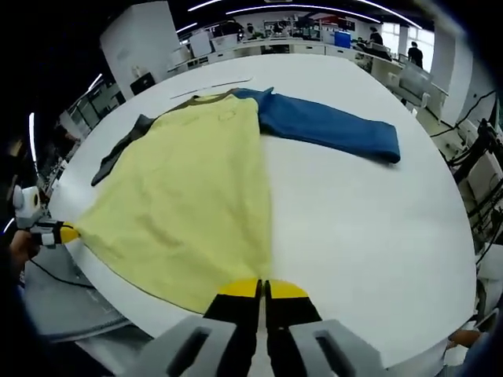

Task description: Fold the garment on the visible template until the final outline fits inside the template.

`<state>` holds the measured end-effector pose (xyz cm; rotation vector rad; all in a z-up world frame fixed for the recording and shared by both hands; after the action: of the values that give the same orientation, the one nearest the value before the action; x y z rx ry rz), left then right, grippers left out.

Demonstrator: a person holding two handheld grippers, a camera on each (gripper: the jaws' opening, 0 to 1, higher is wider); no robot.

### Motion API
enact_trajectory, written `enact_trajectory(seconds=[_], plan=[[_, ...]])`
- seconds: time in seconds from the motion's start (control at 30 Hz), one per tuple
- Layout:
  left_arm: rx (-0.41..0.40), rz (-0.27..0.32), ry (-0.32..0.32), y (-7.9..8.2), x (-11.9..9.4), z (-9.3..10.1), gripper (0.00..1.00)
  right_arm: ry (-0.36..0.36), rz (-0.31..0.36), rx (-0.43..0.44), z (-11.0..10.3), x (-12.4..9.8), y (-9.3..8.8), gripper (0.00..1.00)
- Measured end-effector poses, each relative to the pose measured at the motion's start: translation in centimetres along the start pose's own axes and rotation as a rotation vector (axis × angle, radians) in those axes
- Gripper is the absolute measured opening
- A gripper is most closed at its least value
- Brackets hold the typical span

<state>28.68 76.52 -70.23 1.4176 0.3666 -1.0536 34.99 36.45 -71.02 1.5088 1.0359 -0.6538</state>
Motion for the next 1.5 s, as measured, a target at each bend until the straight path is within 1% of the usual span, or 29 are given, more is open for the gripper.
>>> enact_trajectory(seconds=[0.03, 0.07, 0.13, 0.17, 0.23, 0.27, 0.33, 0.37, 0.53, 0.63, 0.73, 0.8, 0.93, 1.1, 1.2, 1.3, 1.5], plan=[[0.005, 0.006, 0.005, 0.1, -0.1, 0.0, 0.03, 0.001, 0.002, -0.001, 0.1, 0.0, 0.0, 0.03], [0.009, 0.013, 0.01, 0.1, -0.1, 0.0, 0.08, 0.0, 0.006, 0.001, 0.1, -0.1, 0.1, 0.09], [0.019, 0.033, 0.011, 0.4, -0.1, 0.0, 0.21, 0.005, 0.025, 0.002, 0.1, -0.2, 0.3, 0.18], [0.025, 0.056, 0.015, 0.6, -0.1, 0.0, 0.26, 0.007, 0.032, 0.006, 0.1, -0.2, 0.4, 0.21], [0.039, 0.078, 0.024, 0.9, -0.2, -0.1, 0.39, 0.015, 0.054, 0.006, 0.1, -0.3, 0.8, 0.26], [0.049, 0.089, 0.033, 1.0, -0.2, -0.1, 0.44, 0.02, 0.072, 0.004, 0.1, -0.3, 1.1, 0.3], [0.07, 0.113, 0.038, 1.4, -0.2, -0.1, 0.52, 0.024, 0.087, 0.006, 0.1, -0.4, 1.3, 0.35], [0.074, 0.124, 0.042, 1.6, -0.3, -0.2, 0.55, 0.027, 0.093, 0.002, 0.1, -0.4, 1.5, 0.38], [0.104, 0.177, 0.059, 2.5, -0.4, -0.4, 0.69, 0.055, 0.142, -0.014, 0.0, -0.3, 2.7, 0.45], [0.108, 0.194, 0.054, 2.9, -0.5, -0.3, 0.74, 0.062, 0.181, -0.024, 0.2, -0.4, 3.8, 0.49], [0.121, 0.211, 0.052, 3.2, -0.6, -0.2, 0.8, 0.073, 0.204, -0.026, 0.4, -0.4, 4.8, 0.51], [0.128, 0.217, 0.051, 3.3, -0.6, -0.2, 0.84, 0.082, 0.217, -0.033, 0.5, -0.4, 5.6, 0.53], [0.141, 0.217, 0.049, 3.5, -0.6, -0.2, 0.89, 0.085, 0.239, -0.057, 0.9, -0.3, 7.1, 0.55], [0.146, 0.228, 0.052, 3.8, -0.6, -0.2, 0.94, 0.102, 0.268, -0.076, 1.1, 0.1, 9.0, 0.54], [0.147, 0.235, 0.051, 4.0, -0.7, -0.2, 0.96, 0.104, 0.273, -0.096, 1.1, 0.5, 9.9, 0.54], [0.155, 0.235, 0.051, 4.3, -0.8, -0.2, 0.97, 0.11, 0.283, -0.126, 1.1, 0.9, 11.1, 0.53], [0.152, 0.241, 0.054, 4.6, -1.0, -0.2, 0.99, 0.125, 0.298, -0.156, 1.1, 1.9, 13.1, 0.48]])
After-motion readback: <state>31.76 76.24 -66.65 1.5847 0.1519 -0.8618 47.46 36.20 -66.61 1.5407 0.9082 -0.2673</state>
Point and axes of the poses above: the point that each gripper's makers call its tool centre point, and the gripper's own axes: x roughly forward along the fingers, z roughly to its right, y roughly out of its top, the point moved 7 cm from there along -x, roughly backward along the fingers, and after that the axes turned 8 degrees about x, right-handed, at the moved point
